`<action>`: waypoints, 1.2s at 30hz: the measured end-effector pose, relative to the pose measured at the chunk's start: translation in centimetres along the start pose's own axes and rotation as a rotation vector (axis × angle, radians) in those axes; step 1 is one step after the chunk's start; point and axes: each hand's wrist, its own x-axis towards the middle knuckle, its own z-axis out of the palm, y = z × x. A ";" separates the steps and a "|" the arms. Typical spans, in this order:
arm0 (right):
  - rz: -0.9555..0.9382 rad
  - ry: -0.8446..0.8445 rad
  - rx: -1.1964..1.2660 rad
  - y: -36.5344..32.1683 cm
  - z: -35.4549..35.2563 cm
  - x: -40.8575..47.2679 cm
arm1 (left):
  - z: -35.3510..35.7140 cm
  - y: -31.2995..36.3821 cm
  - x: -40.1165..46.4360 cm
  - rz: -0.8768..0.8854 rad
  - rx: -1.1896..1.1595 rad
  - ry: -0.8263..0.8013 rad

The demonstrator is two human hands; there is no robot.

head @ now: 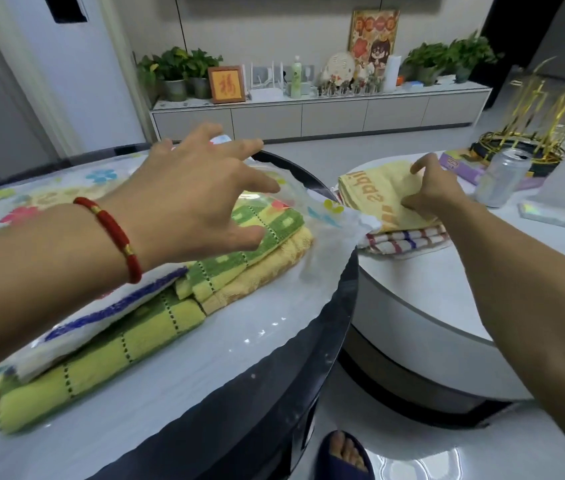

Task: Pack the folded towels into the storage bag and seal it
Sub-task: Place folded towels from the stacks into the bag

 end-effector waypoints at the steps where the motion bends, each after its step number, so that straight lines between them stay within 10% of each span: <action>1: 0.025 -0.043 0.054 0.0 -0.7 -0.2 | -0.1 0.0 -0.3 -0.002 -0.002 0.006; 12: 0.022 -0.308 0.862 0.9 -11.0 -16.9 | -0.2 -1.9 -10.9 -0.098 0.159 0.049; 18: -0.079 -0.596 0.806 -1.3 -12.5 -29.0 | 0.4 -4.9 -20.2 -0.199 0.298 -0.103; 26: -0.292 -1.024 0.637 -14.4 -2.3 -41.1 | -1.6 -11.6 -29.6 -0.430 0.378 -0.337; 29: -0.345 -0.934 0.779 -21.5 2.4 -44.4 | -4.2 -12.6 -30.3 -0.444 0.432 -0.324; 33: -0.156 -0.619 1.146 -30.1 10.5 -48.5 | -8.1 -13.4 -29.3 -0.434 0.420 -0.310; 36: 0.020 -0.961 1.166 -33.3 15.7 -51.4 | -9.1 -13.2 -28.5 -0.439 0.374 -0.350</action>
